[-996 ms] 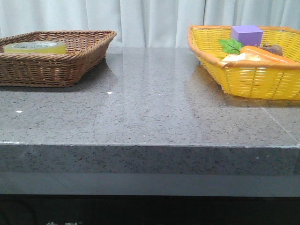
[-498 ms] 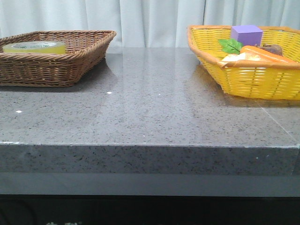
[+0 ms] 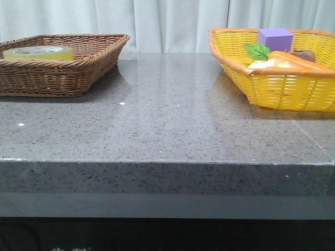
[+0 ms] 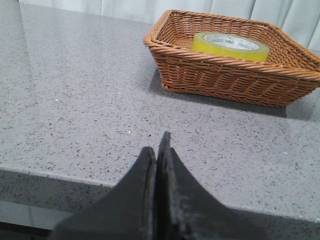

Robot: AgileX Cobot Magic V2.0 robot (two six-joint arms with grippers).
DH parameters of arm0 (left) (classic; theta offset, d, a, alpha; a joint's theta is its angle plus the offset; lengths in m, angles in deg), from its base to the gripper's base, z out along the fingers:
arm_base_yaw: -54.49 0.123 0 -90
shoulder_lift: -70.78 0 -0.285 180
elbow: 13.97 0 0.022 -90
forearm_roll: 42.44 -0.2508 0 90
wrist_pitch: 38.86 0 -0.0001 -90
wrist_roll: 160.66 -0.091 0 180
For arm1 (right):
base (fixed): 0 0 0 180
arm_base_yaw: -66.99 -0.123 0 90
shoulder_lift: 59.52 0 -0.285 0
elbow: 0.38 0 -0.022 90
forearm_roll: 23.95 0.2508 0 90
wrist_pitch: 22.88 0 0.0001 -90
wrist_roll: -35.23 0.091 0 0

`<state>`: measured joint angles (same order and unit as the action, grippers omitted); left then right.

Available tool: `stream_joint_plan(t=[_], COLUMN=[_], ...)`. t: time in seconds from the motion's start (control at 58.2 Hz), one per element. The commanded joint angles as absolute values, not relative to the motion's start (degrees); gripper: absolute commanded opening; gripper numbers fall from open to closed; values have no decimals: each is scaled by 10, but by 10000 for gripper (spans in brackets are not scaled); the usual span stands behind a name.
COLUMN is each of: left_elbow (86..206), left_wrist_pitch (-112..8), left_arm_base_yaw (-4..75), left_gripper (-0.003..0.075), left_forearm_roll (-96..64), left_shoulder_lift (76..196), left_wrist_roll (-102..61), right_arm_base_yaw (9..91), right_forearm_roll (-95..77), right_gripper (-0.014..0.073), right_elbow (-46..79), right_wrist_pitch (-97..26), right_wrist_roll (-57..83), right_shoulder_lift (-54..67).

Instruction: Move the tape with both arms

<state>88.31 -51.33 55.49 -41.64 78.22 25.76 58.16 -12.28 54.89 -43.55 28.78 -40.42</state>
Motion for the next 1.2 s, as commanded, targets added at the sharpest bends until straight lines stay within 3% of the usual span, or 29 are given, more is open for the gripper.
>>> stream_joint_plan(t=[0.0,0.361,0.481,1.185], left_elbow=[861,861,861,861], left_wrist_pitch=[-461,-461,-462,-462], left_arm_base_yaw=[556,556,556,556], left_gripper=[-20,-20,-20,-20], left_forearm_roll=[-416,-416,-416,-416], left_shoulder_lift=[771,771,772,772], left_wrist_roll=[258,258,258,258], right_arm_base_yaw=[584,616,638,645], right_forearm_roll=[-139,-138,-136,-137], right_gripper=[-38,-38,-38,-38], right_elbow=[547,731,770,770], right_wrist_pitch=[-378,-319,-291,-293], right_wrist_roll=[287,287,287,287], right_shoulder_lift=[-399,-539,-536,-538])
